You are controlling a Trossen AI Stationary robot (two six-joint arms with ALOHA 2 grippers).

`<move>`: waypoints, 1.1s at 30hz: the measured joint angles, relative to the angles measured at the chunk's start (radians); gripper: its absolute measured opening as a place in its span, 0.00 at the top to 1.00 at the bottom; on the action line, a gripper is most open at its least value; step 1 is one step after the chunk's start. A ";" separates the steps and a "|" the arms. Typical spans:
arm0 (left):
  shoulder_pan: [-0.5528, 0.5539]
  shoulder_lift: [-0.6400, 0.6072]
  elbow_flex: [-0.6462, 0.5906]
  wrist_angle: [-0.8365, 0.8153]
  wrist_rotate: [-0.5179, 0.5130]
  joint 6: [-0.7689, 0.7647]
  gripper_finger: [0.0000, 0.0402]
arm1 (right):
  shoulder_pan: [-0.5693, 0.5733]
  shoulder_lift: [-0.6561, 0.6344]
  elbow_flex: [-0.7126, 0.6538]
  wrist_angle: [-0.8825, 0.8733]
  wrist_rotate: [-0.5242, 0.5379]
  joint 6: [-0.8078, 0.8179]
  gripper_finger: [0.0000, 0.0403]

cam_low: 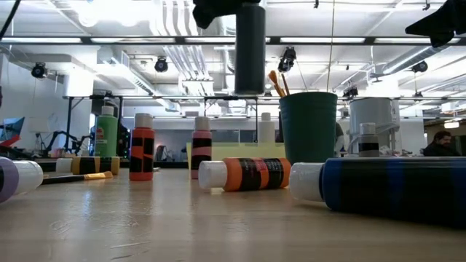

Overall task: Pick & Place Paint Supplies
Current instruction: Put the blue paint bottle into the yellow bin

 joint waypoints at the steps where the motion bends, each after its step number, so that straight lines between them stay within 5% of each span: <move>1: 0.014 0.000 0.026 -0.032 -0.021 0.003 0.69 | 0.000 0.000 0.000 0.000 0.000 0.000 0.98; 5: 0.071 0.000 0.099 -0.124 -0.124 0.039 0.69 | 0.000 0.000 0.000 0.000 0.000 0.000 0.98; 14: 0.264 0.024 0.114 -0.031 -0.264 0.001 0.69 | 0.000 0.000 0.000 0.000 0.000 0.000 0.98; 33: 0.536 0.330 0.185 0.164 -0.087 -0.036 0.69 | 0.000 0.000 0.000 0.000 0.000 0.000 0.98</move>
